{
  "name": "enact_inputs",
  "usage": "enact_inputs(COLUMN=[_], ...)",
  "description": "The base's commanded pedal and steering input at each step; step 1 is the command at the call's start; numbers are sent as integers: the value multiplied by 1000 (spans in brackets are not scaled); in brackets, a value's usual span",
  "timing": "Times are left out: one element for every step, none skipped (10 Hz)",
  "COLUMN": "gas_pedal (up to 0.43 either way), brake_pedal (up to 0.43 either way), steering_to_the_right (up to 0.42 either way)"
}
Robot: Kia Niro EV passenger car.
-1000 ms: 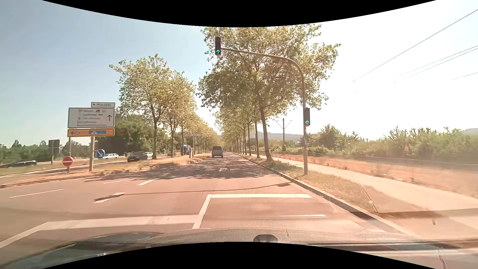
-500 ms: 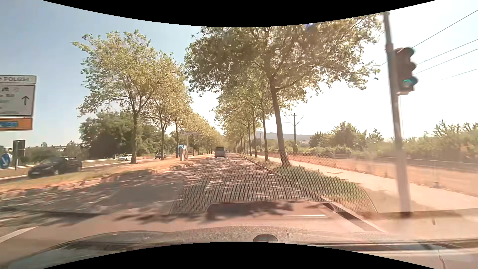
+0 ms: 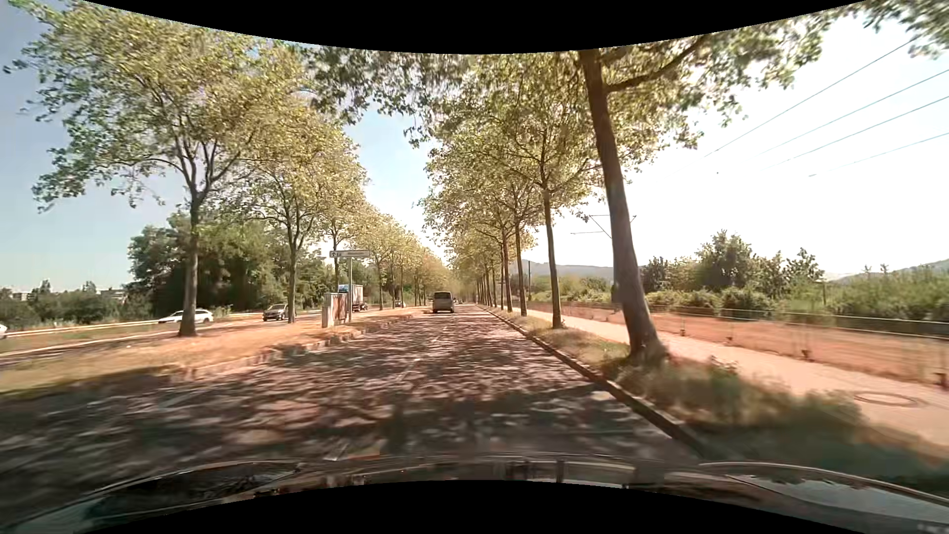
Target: Follow the waypoints while adhering to traffic rules and regulations
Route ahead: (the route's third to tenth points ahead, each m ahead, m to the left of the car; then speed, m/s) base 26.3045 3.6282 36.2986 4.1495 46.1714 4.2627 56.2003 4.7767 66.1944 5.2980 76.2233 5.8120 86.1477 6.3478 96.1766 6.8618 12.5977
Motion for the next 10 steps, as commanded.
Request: enact_inputs(gas_pedal=[87,87,87,87,87,87,87,87,87,87], brake_pedal=[0,0,0,0,0,0,0,0,0,0], steering_to_the_right=[-15,-15,-15,-14,-14,-14,-13,-11,-9,-8])
